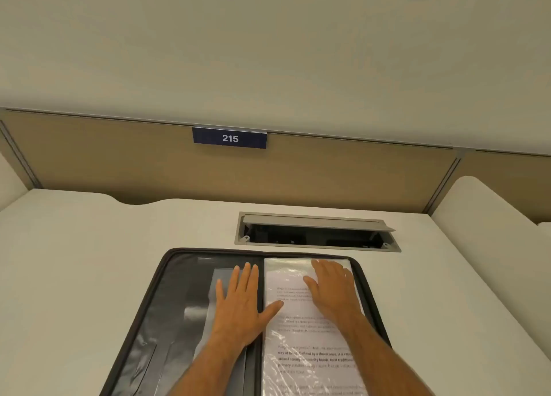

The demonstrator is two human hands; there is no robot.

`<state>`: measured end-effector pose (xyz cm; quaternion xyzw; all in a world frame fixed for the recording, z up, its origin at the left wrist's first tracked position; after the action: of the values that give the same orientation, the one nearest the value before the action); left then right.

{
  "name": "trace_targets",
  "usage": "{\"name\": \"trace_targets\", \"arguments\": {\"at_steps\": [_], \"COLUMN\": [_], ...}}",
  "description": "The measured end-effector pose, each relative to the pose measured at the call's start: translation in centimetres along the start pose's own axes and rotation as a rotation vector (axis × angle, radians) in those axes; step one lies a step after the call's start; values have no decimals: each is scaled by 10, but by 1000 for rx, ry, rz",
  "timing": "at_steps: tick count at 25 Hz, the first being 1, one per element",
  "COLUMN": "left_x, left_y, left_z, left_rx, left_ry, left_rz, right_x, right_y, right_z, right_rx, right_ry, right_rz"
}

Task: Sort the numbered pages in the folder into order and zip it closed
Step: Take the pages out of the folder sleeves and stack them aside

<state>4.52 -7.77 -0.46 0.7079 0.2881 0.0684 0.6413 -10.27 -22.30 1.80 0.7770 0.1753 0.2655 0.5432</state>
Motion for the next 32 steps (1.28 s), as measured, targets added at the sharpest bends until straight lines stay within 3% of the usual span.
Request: {"name": "trace_targets", "arguments": {"at_steps": [10,19,23,32], "left_x": [-8,-7,-6,-6], "left_y": [-35,-32,-29,-26], "left_z": [44,42,40,39], "left_rx": [31,22,-30,-63], "left_ry": [-19,29,2,13], "left_rz": [31,39,65,53], "right_x": [0,2,5,4], "right_y": [6,19,18,24], "right_z": [67,60,58,64], "right_rx": [-31,-335,-181,-47], "right_ry": [7,138,165,147], "right_rz": [-186,-69,-79,-53]}}
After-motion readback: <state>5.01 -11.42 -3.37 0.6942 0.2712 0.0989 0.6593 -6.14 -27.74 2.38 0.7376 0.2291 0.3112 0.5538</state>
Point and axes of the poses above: each hand's wrist, its own z-axis towards the middle knuckle, its own y-axis out of the back of the hand, x = y × z, the point moved 9 cm from there along z, towards the middle knuckle, and after that the axes turned 7 degrees about x, right-handed, at the moved point
